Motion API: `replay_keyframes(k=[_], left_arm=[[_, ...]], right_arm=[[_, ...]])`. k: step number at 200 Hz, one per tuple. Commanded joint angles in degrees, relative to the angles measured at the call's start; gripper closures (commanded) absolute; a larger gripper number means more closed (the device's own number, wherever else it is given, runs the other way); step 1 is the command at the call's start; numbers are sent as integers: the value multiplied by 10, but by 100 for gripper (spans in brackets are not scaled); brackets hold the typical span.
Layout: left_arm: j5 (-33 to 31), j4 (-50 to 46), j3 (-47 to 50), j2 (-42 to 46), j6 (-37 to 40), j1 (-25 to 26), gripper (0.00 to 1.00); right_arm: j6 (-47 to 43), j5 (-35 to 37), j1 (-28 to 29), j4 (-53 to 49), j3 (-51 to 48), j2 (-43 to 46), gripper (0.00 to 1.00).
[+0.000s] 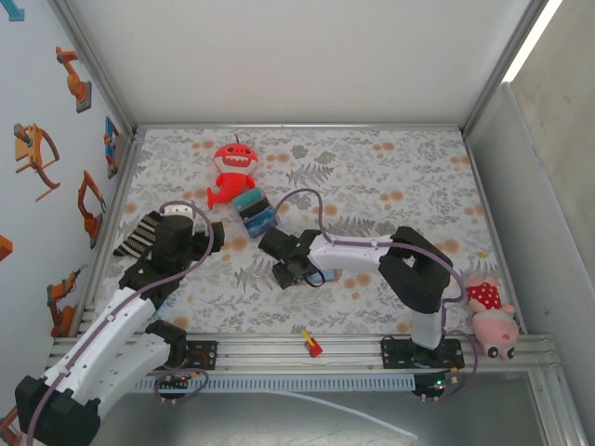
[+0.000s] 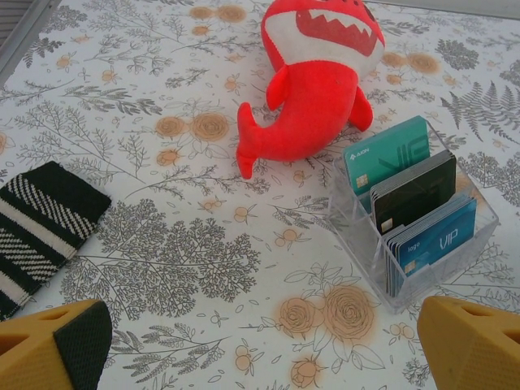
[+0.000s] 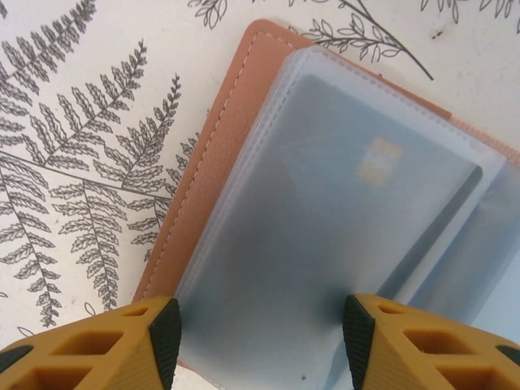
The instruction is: Take the credit cards out of the card holder
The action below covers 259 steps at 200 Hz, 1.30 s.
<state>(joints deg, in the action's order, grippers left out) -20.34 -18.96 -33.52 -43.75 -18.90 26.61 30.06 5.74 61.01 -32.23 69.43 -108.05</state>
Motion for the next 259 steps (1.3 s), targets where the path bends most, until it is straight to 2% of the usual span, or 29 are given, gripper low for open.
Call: replay_keyframes(k=[1, 46, 76, 87, 138, 181, 219, 259], left_arm=[[4, -13, -11, 2, -9, -2, 3], [13, -15, -16, 6, -9, -3, 3], [38, -16, -25, 10, -6, -2, 3], [48, -13, -28, 14, -5, -1, 3], [75, -6, -43, 30, -2, 13, 3], [86, 3, -50, 27, -7, 21, 3], [85, 5, -60, 21, -7, 29, 3], [74, 7, -68, 11, -3, 44, 3]], right_arm=[[8, -4, -10, 2, -25, -3, 50], [4, -9, -15, 4, -33, 4, 60], [5, -34, -15, 12, -39, 23, 76], [7, -41, -15, 15, -42, 31, 78], [14, -58, -16, 42, -74, 84, 78], [29, -9, -15, 29, -83, 99, 76], [38, 23, -16, 17, -89, 115, 69], [50, 52, -16, 0, -96, 129, 67]])
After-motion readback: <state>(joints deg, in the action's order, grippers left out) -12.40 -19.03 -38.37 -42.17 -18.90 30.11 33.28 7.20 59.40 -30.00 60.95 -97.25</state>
